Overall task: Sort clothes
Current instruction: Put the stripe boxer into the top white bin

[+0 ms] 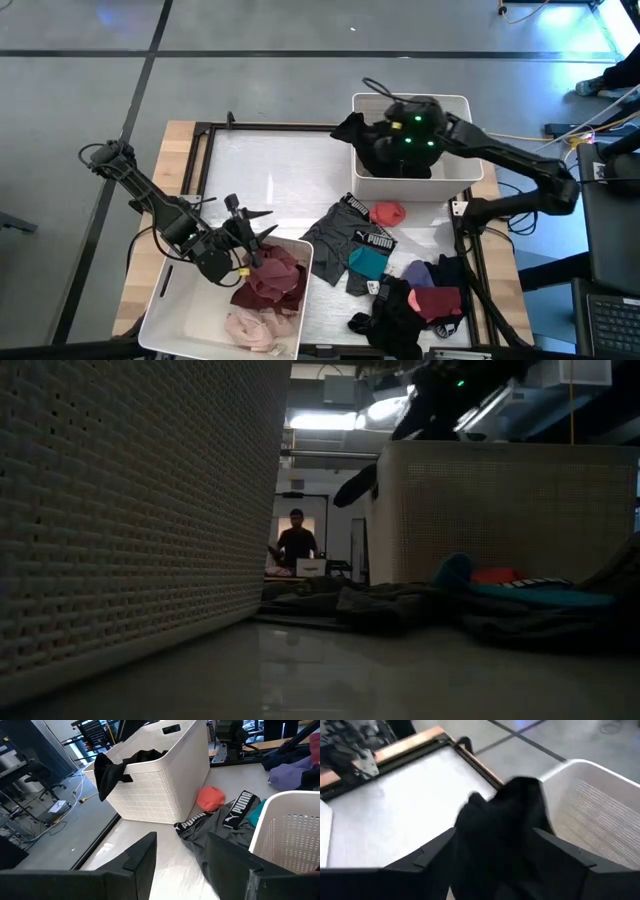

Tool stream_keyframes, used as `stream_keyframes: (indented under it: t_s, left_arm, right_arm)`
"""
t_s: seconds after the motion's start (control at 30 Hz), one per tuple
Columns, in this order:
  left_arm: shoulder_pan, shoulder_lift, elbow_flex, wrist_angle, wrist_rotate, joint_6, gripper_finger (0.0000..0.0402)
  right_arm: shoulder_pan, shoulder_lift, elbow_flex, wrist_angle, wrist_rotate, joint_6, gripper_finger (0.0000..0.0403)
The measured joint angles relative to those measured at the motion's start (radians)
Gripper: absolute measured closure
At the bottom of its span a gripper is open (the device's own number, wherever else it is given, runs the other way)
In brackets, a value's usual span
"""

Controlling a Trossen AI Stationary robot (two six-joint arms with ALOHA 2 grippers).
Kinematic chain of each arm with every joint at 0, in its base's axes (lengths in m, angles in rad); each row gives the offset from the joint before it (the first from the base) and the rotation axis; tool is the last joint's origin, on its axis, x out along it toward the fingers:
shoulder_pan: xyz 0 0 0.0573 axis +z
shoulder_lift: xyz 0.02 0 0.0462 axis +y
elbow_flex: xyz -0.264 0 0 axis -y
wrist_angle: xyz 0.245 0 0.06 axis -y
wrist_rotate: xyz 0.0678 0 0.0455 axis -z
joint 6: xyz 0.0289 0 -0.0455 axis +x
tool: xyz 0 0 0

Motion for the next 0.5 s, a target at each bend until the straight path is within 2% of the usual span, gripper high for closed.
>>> stream_keyframes:
  t_s: [0.13, 0.27, 0.37, 0.5]
  left_arm:
    - [0.000, 0.000, 0.000, 0.000, 0.000, 0.001, 0.0245]
    - [0.000, 0.000, 0.000, -0.010, 0.000, 0.002, 0.0245]
    - [0.000, 0.000, 0.000, -0.019, 0.000, -0.006, 0.0245]
    - [0.000, 0.000, 0.000, -0.020, 0.000, -0.012, 0.0245]
  right_arm:
    - [-0.001, 0.095, -0.014, 0.110, 0.070, -0.001, 0.0151]
    - [-0.002, 0.169, -0.014, 0.196, 0.061, -0.031, 0.0151]
    - [0.000, 0.203, -0.014, 0.236, 0.113, -0.052, 0.0151]
    - [-0.001, 0.218, -0.013, 0.257, 0.109, -0.073, 0.0173]
